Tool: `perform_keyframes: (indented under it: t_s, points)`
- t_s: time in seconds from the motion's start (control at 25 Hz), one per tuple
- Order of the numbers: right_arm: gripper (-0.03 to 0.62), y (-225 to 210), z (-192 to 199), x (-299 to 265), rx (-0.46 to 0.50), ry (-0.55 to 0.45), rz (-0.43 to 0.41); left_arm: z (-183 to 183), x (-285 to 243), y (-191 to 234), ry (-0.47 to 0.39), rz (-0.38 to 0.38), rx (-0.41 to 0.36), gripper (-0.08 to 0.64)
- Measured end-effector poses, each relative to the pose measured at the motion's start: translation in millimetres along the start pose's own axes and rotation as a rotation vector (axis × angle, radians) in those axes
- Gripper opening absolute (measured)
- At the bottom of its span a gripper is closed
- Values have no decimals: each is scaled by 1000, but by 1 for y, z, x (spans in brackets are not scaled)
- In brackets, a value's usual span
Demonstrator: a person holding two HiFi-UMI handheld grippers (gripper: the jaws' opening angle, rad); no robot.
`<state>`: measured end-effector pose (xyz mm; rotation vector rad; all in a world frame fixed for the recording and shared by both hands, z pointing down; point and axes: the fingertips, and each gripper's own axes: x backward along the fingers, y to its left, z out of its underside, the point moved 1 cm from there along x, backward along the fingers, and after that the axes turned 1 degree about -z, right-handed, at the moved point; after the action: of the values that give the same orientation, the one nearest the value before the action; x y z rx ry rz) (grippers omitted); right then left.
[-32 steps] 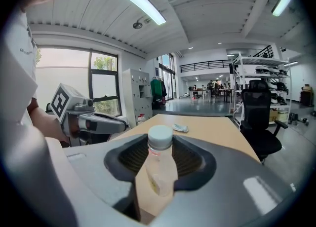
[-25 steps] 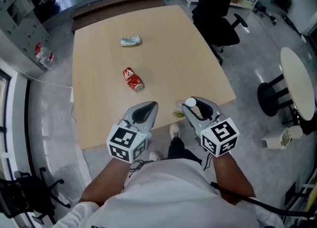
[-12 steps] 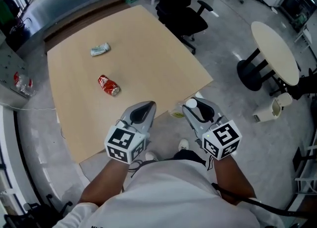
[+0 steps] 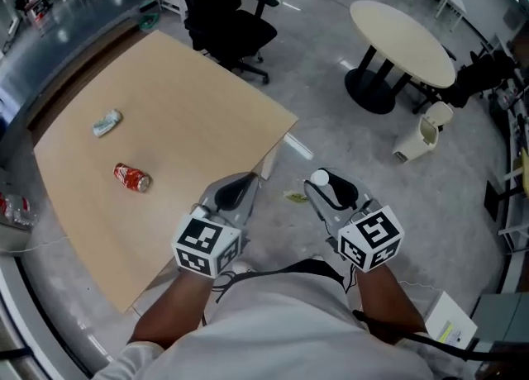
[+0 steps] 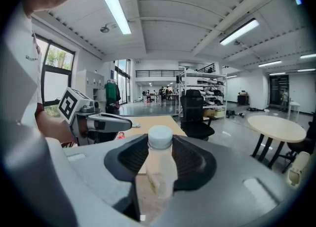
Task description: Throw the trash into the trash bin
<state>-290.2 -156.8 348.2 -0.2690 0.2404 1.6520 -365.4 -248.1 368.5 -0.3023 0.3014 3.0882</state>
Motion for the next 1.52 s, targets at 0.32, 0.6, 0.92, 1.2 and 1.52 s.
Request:
perform_keyframes:
  t_s: [0.32,0.6,0.92,1.2,1.52]
  points:
    - [150,-45,18,49,-47,-3,97,2,-52,-51,27,99,-15,8]
    - [150,-80,27,79,-65,-17,109,0,-87,-90,40,124,-34,8]
    - [150,-122,30,107,-82,-38,135,-10,-122,-122,58,155,-18,9]
    - [150,-154,48,141,-106,-65,174,-9,-151,-156,71,180,-51,8]
    - [150,-195,66,212,-123,-72,288,-4,-199,-223,91,291,-74,8]
